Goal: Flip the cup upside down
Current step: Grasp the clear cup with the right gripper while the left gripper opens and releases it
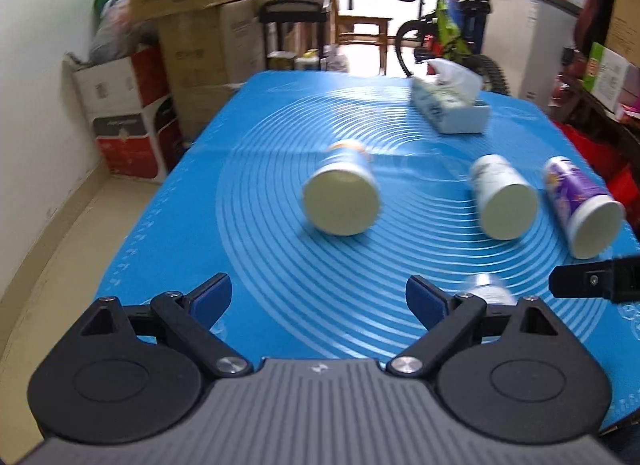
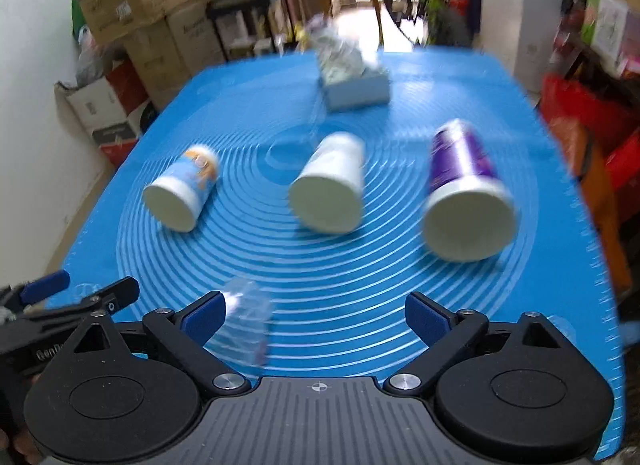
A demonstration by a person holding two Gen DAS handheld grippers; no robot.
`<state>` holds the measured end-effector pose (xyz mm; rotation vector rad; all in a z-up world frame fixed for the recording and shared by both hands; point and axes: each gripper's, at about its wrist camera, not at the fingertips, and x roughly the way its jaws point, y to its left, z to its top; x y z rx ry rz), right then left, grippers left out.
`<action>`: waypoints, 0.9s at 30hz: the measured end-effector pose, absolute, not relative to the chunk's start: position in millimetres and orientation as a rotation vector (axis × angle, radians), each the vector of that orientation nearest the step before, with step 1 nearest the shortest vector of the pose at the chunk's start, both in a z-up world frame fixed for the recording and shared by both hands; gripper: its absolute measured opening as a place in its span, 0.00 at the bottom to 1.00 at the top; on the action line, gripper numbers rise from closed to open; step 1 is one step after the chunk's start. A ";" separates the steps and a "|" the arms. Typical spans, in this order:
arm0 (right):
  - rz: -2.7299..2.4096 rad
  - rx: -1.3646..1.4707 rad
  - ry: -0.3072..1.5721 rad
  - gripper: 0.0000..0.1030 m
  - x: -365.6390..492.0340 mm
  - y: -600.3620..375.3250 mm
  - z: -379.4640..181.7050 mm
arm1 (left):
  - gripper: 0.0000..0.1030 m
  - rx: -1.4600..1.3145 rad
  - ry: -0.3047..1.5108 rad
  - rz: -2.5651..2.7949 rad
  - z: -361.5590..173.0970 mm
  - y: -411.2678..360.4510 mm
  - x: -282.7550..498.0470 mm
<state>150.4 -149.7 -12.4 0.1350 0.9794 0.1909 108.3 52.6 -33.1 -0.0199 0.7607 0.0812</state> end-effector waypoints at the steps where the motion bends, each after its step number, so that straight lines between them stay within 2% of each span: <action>1: 0.192 0.158 1.017 0.89 157.0 -146.2 -16.2 | 0.91 -0.021 0.764 0.090 -34.7 56.4 108.6; 6: 0.182 0.273 1.142 0.83 181.3 -138.5 -34.8 | 0.91 -0.021 0.774 0.104 -40.7 68.8 110.5; 23: 0.192 0.487 1.331 0.78 217.9 -123.5 -70.3 | 0.91 -0.030 0.779 0.086 -51.3 71.0 108.8; 25: 0.204 0.508 1.343 0.76 220.2 -121.5 -74.6 | 0.91 -0.031 0.780 0.086 -52.0 69.9 108.4; 27: 0.216 0.520 1.337 0.67 220.0 -120.8 -73.7 | 0.91 -0.035 0.781 0.085 -52.3 70.4 109.0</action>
